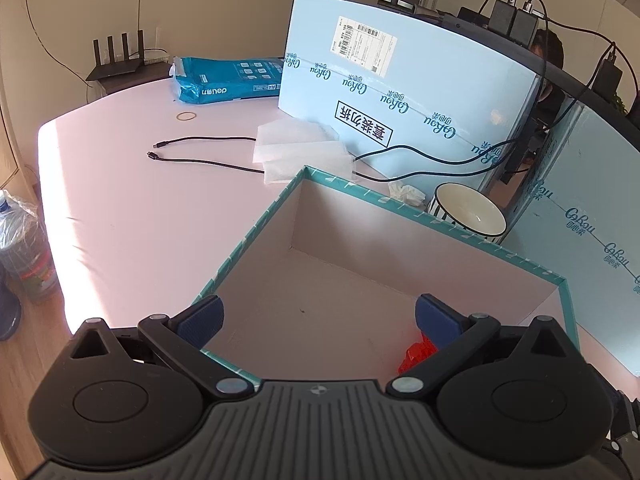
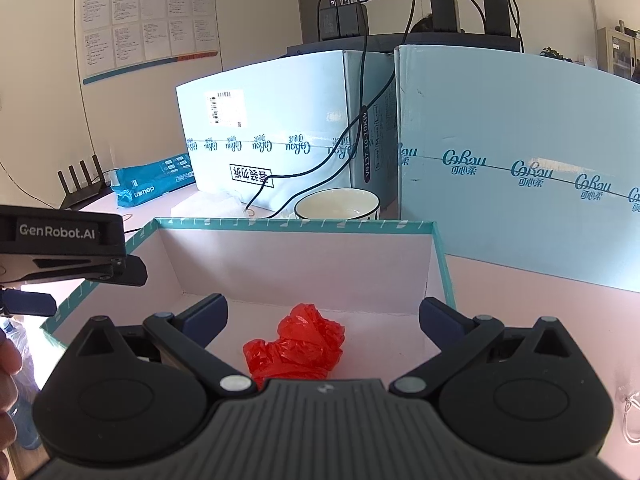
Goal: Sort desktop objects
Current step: 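Raise the right tool up and out of the white box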
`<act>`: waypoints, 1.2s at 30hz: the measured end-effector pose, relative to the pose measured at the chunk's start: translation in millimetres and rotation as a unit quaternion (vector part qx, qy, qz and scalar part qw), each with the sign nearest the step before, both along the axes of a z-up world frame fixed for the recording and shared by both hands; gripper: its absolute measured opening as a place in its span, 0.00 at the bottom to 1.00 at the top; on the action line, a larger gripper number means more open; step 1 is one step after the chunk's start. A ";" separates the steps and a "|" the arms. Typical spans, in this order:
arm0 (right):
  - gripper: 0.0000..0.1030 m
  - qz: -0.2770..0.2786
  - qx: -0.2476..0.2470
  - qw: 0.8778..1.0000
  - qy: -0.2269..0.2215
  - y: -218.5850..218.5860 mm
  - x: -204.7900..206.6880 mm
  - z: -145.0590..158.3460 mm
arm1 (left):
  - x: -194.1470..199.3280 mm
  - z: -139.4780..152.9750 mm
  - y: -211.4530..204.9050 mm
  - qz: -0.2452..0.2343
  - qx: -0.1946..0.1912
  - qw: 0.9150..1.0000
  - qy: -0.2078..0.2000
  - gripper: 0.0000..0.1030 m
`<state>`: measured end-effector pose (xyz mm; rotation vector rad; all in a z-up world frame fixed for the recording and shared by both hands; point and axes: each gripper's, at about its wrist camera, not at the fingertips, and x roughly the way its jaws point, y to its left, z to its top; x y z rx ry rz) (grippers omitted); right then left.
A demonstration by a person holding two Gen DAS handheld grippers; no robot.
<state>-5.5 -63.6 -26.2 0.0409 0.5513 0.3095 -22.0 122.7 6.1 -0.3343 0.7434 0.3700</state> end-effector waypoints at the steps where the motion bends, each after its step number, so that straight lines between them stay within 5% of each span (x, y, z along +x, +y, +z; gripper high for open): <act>1: 1.00 0.000 0.000 1.000 -0.001 -0.5 -0.8 0.2 | -0.2 -0.1 -0.9 -0.001 0.000 1.000 0.000 0.99; 36: 1.00 -0.038 0.005 0.999 -0.013 -34.1 -14.1 3.8 | 8.3 -4.0 -24.8 -0.015 0.005 1.000 0.020 0.99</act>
